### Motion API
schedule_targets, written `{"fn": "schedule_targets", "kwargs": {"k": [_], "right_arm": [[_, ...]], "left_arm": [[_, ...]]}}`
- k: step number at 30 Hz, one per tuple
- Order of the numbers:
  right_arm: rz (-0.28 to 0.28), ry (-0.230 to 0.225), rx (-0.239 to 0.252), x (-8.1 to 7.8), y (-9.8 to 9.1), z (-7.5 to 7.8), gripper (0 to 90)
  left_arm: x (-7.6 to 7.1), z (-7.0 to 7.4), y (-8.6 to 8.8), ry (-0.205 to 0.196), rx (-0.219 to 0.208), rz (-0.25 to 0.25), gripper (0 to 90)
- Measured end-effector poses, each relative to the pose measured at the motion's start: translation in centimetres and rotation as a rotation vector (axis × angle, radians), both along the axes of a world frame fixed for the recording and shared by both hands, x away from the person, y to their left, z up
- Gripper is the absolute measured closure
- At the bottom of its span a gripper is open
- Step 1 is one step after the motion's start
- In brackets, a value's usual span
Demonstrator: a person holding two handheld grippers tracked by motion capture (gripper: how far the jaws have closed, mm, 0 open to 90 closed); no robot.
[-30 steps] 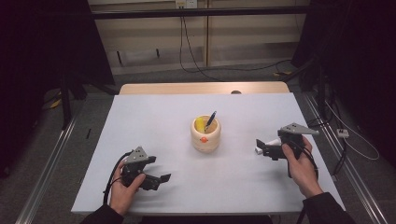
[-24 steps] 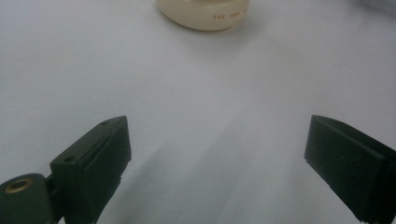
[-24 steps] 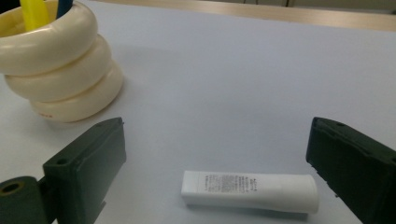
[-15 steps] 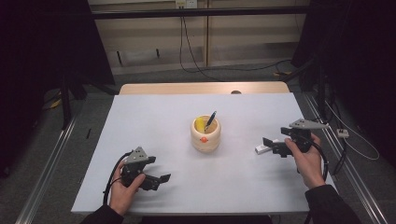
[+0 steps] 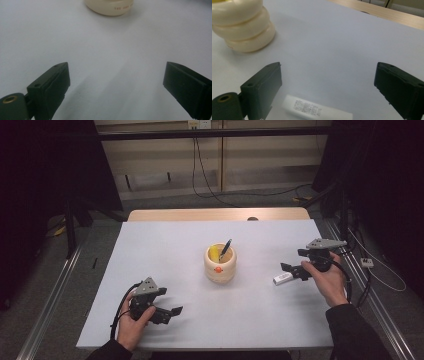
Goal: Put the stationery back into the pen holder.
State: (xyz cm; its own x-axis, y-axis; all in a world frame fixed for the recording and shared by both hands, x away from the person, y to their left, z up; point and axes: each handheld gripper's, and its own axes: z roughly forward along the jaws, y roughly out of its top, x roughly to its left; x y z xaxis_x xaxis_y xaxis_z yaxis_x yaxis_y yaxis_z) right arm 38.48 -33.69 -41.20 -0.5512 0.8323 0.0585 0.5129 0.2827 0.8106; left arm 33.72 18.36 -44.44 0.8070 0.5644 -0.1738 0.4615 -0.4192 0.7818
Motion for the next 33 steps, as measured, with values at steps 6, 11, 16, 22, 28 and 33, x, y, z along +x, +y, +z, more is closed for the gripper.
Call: {"fn": "schedule_targets", "kwargs": {"k": [6, 11, 16, 22, 28, 33], "right_arm": [[0.1, 0.038, -0.052, 0.6, -0.4, 0.0, 11.1], [0.175, 0.055, -0.124, 1.1, -0.1, 0.2, 13.8], [0.212, 0.108, -0.19, 1.5, -0.4, -0.8, 18.0], [0.261, 0.119, -0.209, 1.4, -0.8, -0.7, 20.3], [0.349, 0.132, -0.321, 1.5, -0.2, -0.1, 23.5], [0.421, 0.133, -0.409, 1.8, 0.3, 0.0, 29.0]], "left_arm": [[0.0, 0.0, 0.0, 0.001, 0.006, -0.002, 7.3], [0.0, 0.0, 0.0, -0.001, 0.008, -0.004, 7.3], [0.0, 0.0, 0.0, 0.004, 0.008, -0.001, 7.3], [0.0, -0.1, -0.1, 0.012, 0.018, -0.006, 7.3], [0.0, -0.1, -0.1, 0.012, 0.018, -0.007, 7.3], [0.0, -0.1, -0.1, 0.016, 0.019, -0.008, 7.3]]}}
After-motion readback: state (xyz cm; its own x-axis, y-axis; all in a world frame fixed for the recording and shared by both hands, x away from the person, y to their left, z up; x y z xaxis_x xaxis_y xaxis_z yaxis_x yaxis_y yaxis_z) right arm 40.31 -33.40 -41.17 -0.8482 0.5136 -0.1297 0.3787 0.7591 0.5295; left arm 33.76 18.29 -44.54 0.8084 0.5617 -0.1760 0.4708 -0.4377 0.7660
